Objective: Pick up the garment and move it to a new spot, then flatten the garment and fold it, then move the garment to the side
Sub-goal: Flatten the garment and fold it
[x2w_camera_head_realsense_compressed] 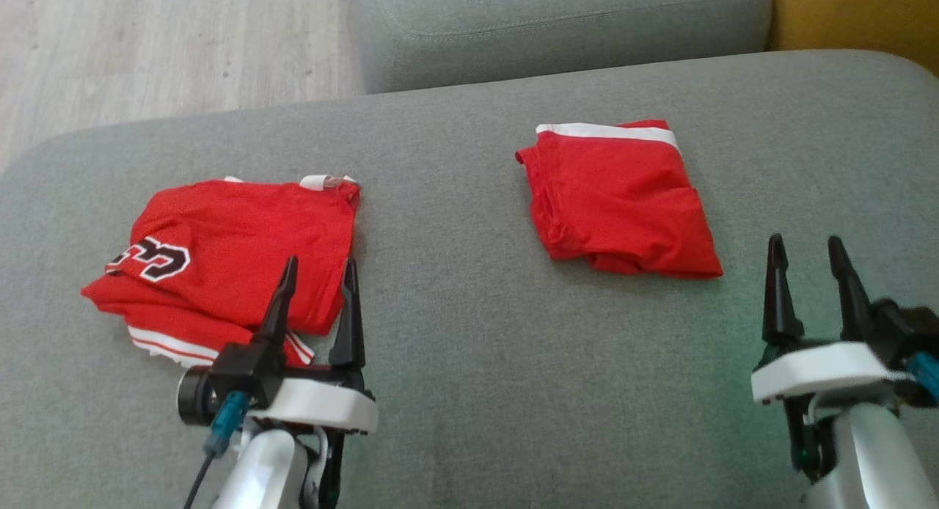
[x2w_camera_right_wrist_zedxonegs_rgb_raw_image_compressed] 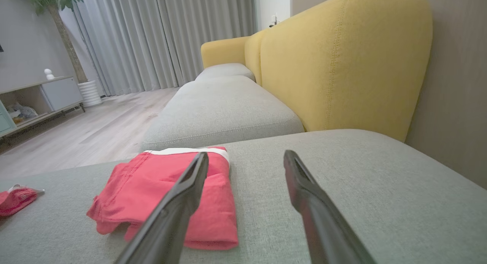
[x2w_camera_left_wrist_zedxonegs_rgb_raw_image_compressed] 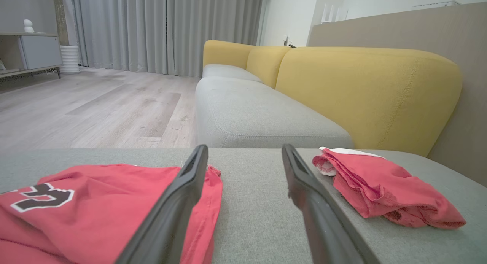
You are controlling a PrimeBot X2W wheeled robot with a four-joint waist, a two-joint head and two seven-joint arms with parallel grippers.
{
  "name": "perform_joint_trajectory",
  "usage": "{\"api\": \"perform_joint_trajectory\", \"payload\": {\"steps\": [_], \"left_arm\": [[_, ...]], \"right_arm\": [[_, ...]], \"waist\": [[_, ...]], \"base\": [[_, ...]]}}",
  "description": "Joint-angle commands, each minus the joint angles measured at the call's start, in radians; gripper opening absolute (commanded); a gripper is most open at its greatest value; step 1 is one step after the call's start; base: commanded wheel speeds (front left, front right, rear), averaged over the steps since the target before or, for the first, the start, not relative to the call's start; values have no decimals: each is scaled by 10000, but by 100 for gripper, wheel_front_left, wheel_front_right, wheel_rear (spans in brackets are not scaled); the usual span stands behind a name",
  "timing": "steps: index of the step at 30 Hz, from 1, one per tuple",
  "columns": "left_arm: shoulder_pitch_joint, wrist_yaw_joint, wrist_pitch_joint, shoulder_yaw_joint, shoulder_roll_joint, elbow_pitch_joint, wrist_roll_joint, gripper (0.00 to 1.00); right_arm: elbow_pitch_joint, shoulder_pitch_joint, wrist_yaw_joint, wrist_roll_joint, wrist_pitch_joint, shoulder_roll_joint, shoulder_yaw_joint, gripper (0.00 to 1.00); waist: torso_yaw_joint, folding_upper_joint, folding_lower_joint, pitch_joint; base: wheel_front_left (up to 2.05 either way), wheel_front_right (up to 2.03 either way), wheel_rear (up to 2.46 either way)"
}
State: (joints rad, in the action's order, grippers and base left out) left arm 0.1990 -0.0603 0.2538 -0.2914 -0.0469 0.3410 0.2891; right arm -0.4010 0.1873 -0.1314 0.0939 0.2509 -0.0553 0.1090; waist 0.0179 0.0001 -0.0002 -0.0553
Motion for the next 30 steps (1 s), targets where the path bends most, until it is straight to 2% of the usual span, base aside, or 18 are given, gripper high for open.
{"api": "perform_joint_trajectory", "payload": {"steps": [1, 7, 14, 15, 16, 17, 18, 24, 30], "left_arm": [[108, 51, 80, 352, -44, -355, -85, 100], [79, 115, 80, 306, -37, -404, -133, 100], [577, 172, 80, 159, -35, -505, -217, 100], [663, 178, 80, 136, -35, -510, -223, 100], [663, 178, 80, 136, -35, -510, -223, 100], [753, 183, 80, 110, -35, -519, -230, 100], [842, 189, 80, 82, -35, -527, -232, 100], [1309, 231, 80, -100, -34, -552, -177, 100], [1628, 196, 80, -278, -34, -528, -23, 100]], "right_arm": [[632, 162, 7, 258, 107, 43, -341, 100], [996, -89, 7, 510, 108, 48, -357, 100], [707, 921, 7, 233, -17, 49, -253, 100], [602, 1167, 7, 130, -103, 49, -245, 77], [602, 1167, 7, 130, -103, 49, -245, 77], [489, 1428, 7, 31, -207, 50, -222, 5], [362, 1704, 7, -95, -307, 50, -216, 0], [-865, 3421, 7, -762, -830, 50, 72, 0], [-2842, 4758, 7, -1564, -1245, -29, 1098, 0]], "waist": [[60, -1, 2, 9], [-3, -1, 2, -321], [-452, -1, 2, -1354], [-530, -1, 2, -1518], [-530, -1, 2, -1518], [-614, -1, 2, -1703], [-697, -1, 2, -1873], [-1212, -1, 2, -2683], [-1676, -1, 2, -3148]], "base": [[0, 0, 0], [0, 0, 0], [0, 0, 0], [0, 0, 0], [0, 0, 0], [0, 0, 0], [0, 0, 0], [0, 0, 0], [0, 0, 0]]}}
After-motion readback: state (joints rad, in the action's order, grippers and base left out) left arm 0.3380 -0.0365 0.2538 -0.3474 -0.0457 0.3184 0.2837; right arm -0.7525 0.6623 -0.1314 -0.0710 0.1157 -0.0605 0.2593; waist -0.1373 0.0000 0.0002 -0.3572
